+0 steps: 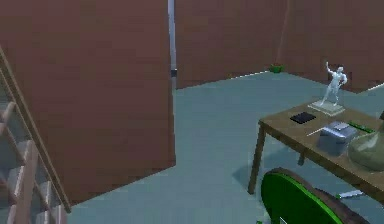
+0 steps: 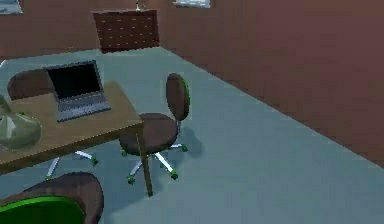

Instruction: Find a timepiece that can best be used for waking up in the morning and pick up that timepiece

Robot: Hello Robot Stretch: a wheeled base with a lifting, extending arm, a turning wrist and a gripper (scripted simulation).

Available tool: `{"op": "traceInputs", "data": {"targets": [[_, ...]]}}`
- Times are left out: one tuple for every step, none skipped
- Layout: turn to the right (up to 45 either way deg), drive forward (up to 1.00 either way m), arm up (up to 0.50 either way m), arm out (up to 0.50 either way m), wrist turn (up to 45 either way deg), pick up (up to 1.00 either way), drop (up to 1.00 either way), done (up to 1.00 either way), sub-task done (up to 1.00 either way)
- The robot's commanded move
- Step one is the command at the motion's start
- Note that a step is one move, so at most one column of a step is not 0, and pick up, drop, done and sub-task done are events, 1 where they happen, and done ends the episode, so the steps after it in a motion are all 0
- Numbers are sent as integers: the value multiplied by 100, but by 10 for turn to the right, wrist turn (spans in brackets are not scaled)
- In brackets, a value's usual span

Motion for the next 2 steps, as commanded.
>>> {"op": "traceInputs", "data": {"targets": [[450, 0, 0, 0, 0, 0, 0, 0, 0], [270, 0, 0, 0, 0, 0, 0, 0, 0]]}}
